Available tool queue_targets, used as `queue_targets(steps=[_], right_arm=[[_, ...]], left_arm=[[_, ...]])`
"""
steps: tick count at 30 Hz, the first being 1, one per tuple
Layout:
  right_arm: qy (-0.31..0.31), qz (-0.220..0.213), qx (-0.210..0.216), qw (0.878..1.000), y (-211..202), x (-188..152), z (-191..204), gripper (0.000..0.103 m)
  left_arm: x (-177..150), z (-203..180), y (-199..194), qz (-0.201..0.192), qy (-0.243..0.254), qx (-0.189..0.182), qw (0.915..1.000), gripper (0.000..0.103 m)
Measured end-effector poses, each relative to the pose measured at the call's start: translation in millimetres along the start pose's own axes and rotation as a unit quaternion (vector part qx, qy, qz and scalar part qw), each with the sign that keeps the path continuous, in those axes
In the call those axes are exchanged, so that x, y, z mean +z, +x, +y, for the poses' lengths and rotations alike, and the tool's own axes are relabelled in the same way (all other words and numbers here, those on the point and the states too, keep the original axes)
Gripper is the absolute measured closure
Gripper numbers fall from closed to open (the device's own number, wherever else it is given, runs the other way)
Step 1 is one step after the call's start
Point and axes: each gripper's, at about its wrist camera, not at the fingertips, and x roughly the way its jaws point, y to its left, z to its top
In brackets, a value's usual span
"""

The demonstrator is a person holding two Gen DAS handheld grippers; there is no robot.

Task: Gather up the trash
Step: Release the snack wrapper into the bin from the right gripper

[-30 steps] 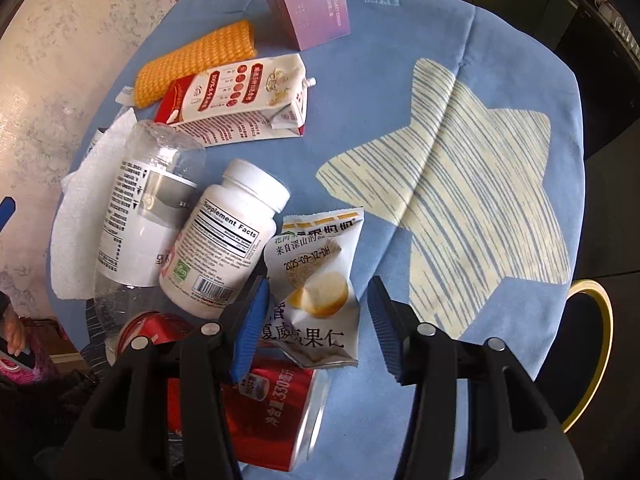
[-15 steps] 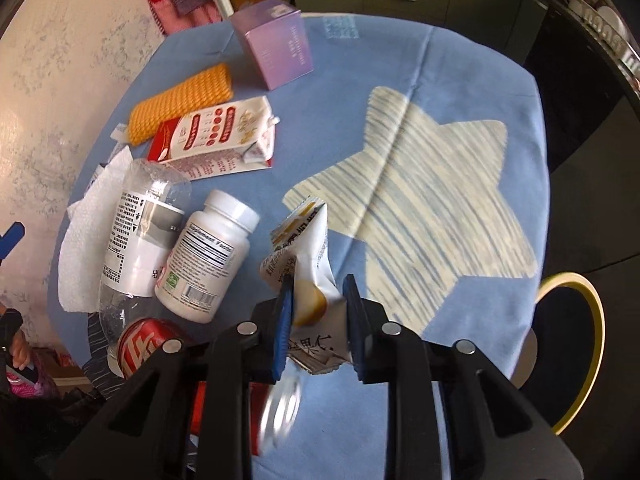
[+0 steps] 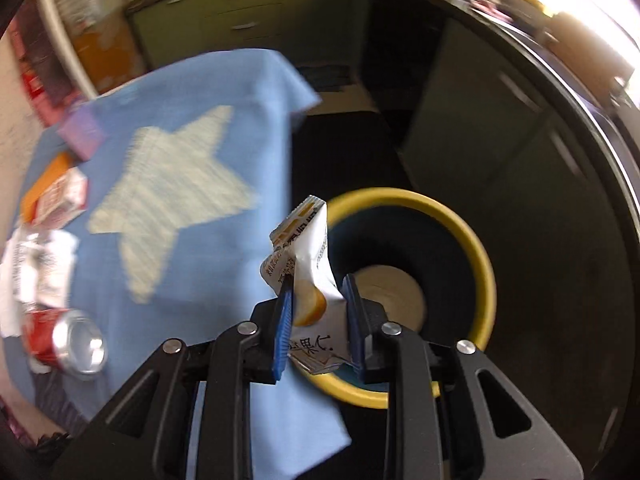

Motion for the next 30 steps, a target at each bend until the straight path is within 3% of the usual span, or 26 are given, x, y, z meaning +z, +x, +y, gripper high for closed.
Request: queue_targets(steps=[9,18,24,30], right_arm=[[0.078,0.035,-0.054,0.995,58.4,-6.9,-68.1,0.070],[0.079,0.010,-0.019,0.997,37.0,-27.6,-65.1,0.063],[0.082,-0.004,0.006,0.997,22.4,-46.8,-60.8,0.062],[0.081,-0.015,0.030,0.996,11.3,-60.0,-53.2,0.062]], left_arm=[[16.8,-31.3,18.3,0.016,0.066,-0.042,0.9968,0.005],[30.1,-57.9,39.9,0.043,0.120,-0.089,0.9878,0.005],[45.6,-72.8,62.9,0.078,0.162,-0.129,0.9752,0.005],[51.9,-98.2,95.6,0.120,0.227,-0.146,0.9553,0.005]])
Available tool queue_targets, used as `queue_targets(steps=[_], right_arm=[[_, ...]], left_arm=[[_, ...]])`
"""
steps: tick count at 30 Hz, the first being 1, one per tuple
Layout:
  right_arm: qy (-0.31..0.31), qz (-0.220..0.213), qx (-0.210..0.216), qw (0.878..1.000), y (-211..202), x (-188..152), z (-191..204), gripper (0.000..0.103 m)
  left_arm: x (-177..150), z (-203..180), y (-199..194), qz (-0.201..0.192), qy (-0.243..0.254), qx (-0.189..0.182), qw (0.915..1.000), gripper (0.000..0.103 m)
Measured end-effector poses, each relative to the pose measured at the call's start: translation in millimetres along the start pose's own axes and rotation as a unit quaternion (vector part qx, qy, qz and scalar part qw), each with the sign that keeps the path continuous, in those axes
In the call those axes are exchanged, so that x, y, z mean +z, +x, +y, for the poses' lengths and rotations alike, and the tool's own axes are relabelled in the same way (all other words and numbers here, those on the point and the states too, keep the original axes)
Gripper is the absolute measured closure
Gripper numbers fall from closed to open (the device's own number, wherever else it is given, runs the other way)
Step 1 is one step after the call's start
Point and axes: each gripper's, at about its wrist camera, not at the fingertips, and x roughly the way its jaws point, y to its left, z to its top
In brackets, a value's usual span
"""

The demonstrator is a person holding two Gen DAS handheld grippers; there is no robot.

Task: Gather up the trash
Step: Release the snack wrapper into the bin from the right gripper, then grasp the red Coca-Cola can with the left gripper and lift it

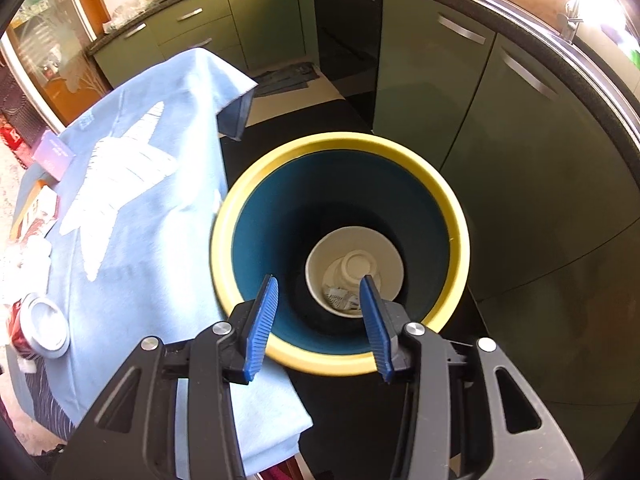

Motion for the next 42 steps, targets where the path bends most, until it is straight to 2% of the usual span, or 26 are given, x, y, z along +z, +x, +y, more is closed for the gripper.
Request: queue_targets(steps=[6,15,19,25,27,32,42], right_arm=[[0.001,-0.012,0.018,1.000,-10.9,-11.0,1.6,0.058],[0.007,-0.011,0.030,0.999,-6.4,-17.0,-6.3,0.058],[0.008,-0.006,0.036,0.999,-0.5,-18.9,-8.7,0.058],[0.011,-0.004,0.044,0.999,3.5,-24.2,-10.8,0.058],[0.013,-0.003,0.047,0.999,4.7,-26.5,-12.0,0.058],[0.016,-0.001,0.052,0.999,6.9,-33.9,-13.7,0.058],[0.039,-0.014,0.060,0.997,0.4,-52.2,-25.1,0.058]], left_arm=[[7.3,-4.7,34.6,0.057,0.033,-0.025,0.9975,0.005],[12.5,-8.1,61.7,0.107,0.050,-0.033,0.9924,0.006],[13.2,-10.8,71.7,0.129,0.060,-0.030,0.9894,0.014],[9.5,-10.6,85.0,0.159,0.057,-0.031,0.9852,0.033],[8.0,-11.5,87.0,0.163,0.058,-0.028,0.9846,0.035],[5.1,-15.7,89.2,0.172,0.059,-0.034,0.9828,0.053],[8.4,-26.6,80.2,0.165,0.052,-0.019,0.9848,0.054]])
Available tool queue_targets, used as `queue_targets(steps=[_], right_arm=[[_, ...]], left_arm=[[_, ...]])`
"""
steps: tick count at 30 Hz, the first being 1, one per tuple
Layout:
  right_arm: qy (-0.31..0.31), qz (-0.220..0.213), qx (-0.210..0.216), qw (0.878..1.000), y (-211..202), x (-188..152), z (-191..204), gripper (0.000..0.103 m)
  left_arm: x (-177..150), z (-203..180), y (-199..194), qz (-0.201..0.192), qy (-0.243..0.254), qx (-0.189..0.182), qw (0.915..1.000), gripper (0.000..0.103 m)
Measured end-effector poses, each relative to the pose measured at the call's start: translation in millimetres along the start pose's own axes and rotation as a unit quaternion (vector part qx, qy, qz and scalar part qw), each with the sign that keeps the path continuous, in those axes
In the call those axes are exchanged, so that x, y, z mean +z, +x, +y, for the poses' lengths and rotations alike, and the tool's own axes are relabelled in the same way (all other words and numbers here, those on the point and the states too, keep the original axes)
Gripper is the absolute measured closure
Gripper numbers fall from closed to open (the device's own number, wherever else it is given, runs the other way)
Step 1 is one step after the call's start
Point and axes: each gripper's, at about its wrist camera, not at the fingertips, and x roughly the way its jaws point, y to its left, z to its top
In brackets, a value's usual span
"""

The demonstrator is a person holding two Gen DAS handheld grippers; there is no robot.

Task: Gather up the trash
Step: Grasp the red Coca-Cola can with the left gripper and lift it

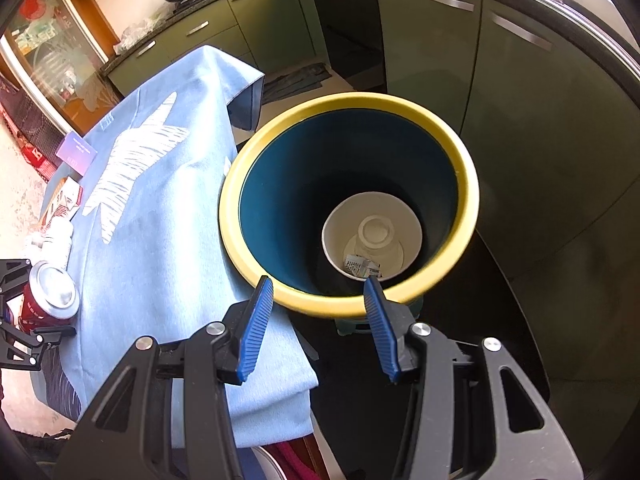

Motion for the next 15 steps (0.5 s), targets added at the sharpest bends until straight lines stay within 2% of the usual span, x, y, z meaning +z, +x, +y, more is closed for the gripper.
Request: queue_targets(steps=[8,15], right_arm=[[0.030,-0.040,-0.001,0.999,-25.8,-20.7,-14.4,0.058],[0.074,-0.069,-0.013,0.995,-45.5,-45.4,-40.2,0.058]], left_arm=[[22.0,-11.1,-35.4,-0.036,-0.012,-0.008,0.9993,0.054],[83.6,-25.2,-55.7,-0.060,-0.001,-0.026,0.9979,0.054]])
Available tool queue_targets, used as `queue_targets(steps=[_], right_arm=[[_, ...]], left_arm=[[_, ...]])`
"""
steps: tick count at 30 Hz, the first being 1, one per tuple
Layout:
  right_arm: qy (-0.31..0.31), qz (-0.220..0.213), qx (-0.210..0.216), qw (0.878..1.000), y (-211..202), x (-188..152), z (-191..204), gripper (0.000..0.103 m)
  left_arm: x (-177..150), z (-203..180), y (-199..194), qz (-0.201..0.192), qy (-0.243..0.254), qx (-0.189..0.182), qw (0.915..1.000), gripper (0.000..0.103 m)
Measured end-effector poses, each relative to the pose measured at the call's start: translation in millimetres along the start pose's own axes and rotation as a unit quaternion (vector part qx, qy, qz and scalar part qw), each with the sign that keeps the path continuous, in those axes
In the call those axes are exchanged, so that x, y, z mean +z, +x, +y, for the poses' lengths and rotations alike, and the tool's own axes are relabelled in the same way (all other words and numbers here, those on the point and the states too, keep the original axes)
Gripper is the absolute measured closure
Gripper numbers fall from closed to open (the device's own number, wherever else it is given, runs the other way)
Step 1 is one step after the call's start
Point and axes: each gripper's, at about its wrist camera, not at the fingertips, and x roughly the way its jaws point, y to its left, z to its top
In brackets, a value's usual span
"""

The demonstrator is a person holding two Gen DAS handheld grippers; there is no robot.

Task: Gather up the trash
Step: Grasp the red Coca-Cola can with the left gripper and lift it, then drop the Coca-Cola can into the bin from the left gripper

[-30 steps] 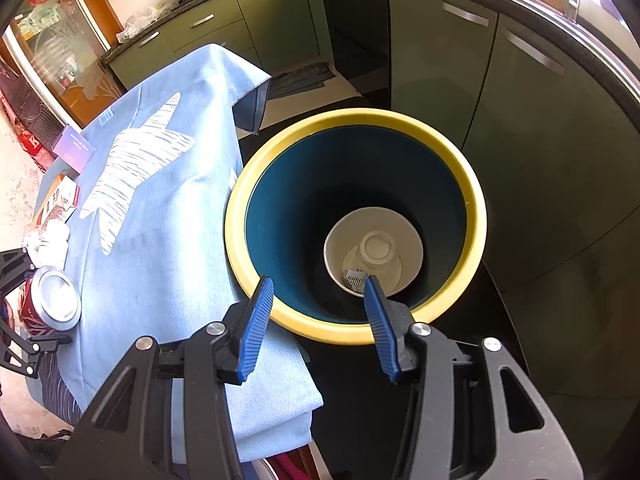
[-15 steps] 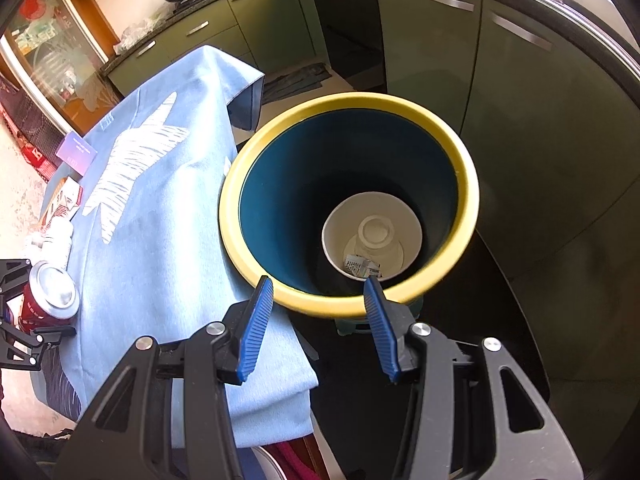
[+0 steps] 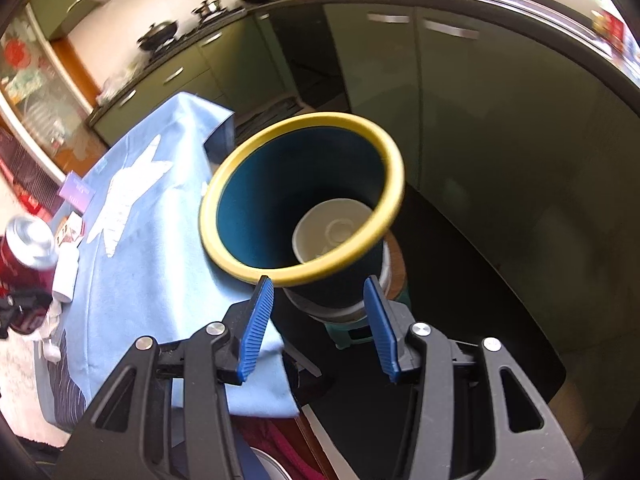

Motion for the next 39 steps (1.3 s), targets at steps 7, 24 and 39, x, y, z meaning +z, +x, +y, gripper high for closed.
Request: queue_targets(steps=[7,24,39], right_arm=[[0.054,-0.019,-0.009,0.998,-11.4,-13.3,-38.8,0.058],[0.092,-0.033,-0.022,0.995,-18.6,-22.8,-73.6,0.053],[0.037,-0.021,0.001,0.999,-10.2,-17.4,-19.9,0.052]], left_arm=[[88.3,-18.0,27.6,-0.004,0.017,-0.005,0.9998,0.054],[206.9,-19.7,152.5,0.026,-0.017,-0.001,0.9995,0.034],[70.5,18.9,-63.6,-0.200,-0.129,0.022,0.9710,0.005]])
